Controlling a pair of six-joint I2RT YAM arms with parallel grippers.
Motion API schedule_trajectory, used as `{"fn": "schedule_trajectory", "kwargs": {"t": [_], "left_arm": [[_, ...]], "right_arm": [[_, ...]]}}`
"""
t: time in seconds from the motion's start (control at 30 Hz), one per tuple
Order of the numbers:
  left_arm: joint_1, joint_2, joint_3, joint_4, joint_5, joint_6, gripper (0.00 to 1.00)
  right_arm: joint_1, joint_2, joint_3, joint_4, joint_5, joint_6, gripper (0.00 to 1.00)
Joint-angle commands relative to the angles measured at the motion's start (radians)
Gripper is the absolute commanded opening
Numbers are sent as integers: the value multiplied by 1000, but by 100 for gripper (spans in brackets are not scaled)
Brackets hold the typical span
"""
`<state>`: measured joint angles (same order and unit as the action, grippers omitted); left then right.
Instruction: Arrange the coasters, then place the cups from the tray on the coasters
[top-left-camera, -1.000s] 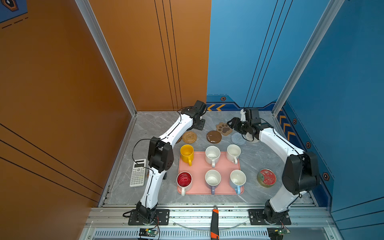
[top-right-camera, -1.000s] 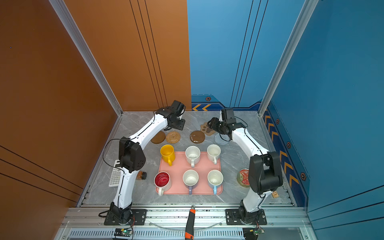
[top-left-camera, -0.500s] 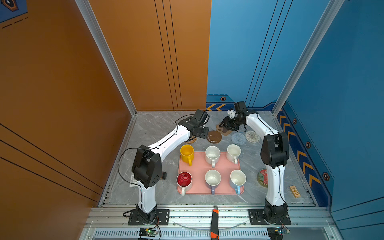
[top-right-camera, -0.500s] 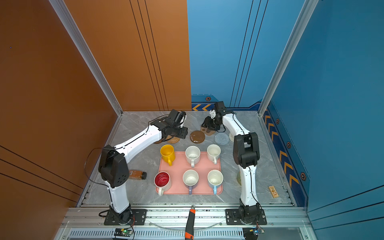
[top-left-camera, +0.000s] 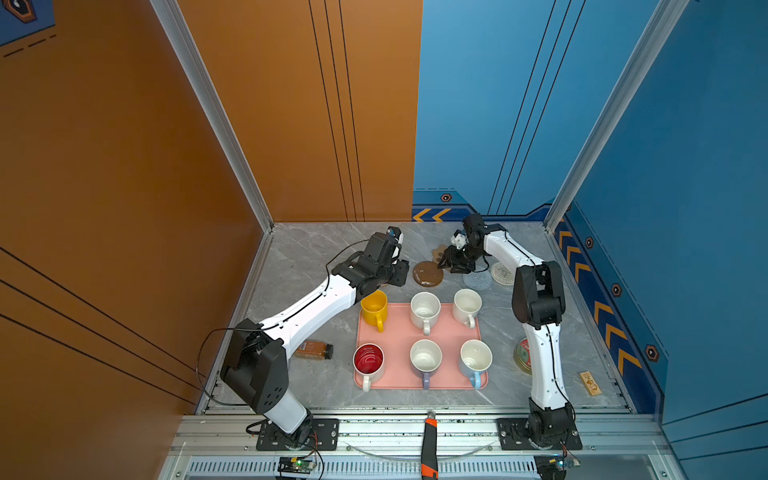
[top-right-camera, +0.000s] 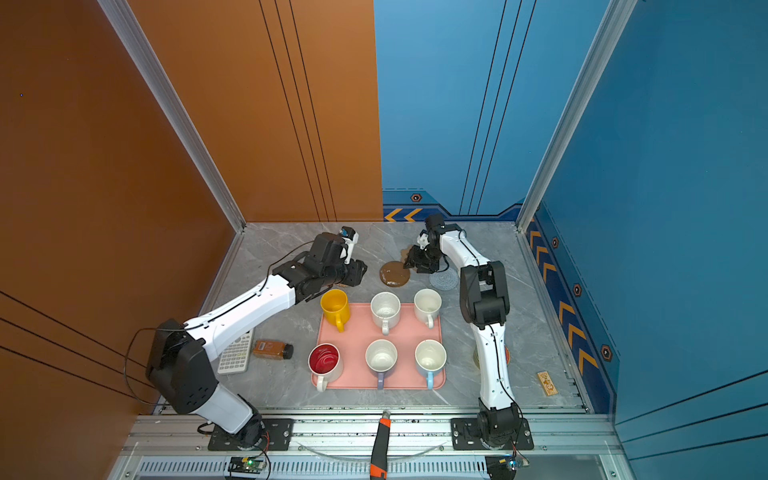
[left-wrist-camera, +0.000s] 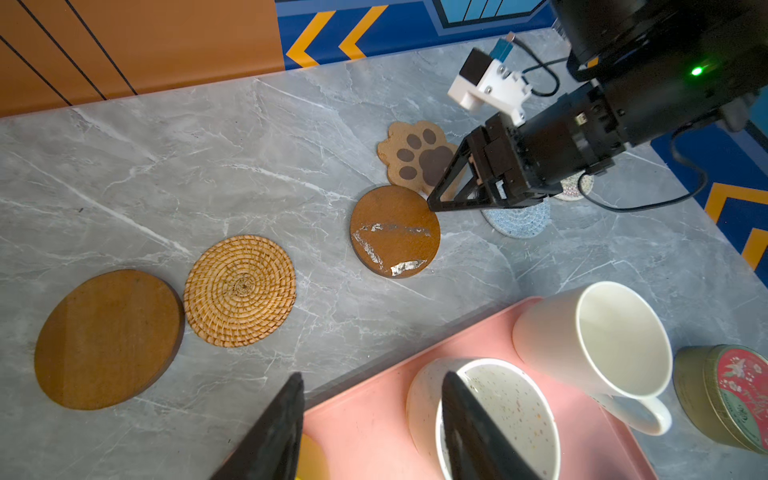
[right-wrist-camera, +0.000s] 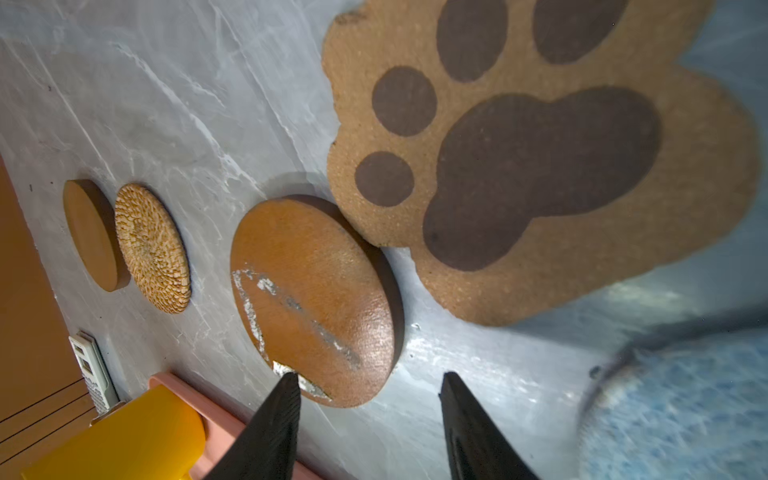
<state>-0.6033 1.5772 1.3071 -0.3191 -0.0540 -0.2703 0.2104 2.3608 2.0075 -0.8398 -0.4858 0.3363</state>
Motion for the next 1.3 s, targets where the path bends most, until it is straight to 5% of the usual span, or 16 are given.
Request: {"fn": "schedule_trajectory", "kwargs": {"t": [0.0, 0.53, 1.27], "left_arm": [[-9, -47, -34, 26, -39, 16, 55], [4, -129, -136, 25, -113, 28, 55], [11, -164, -182, 26, -113, 22, 55]], "right_arm": [[13, 24, 28, -37, -19, -14, 54], [62, 76, 39, -37, -37, -3, 42], [146, 140, 99, -61, -36, 12, 37]]}}
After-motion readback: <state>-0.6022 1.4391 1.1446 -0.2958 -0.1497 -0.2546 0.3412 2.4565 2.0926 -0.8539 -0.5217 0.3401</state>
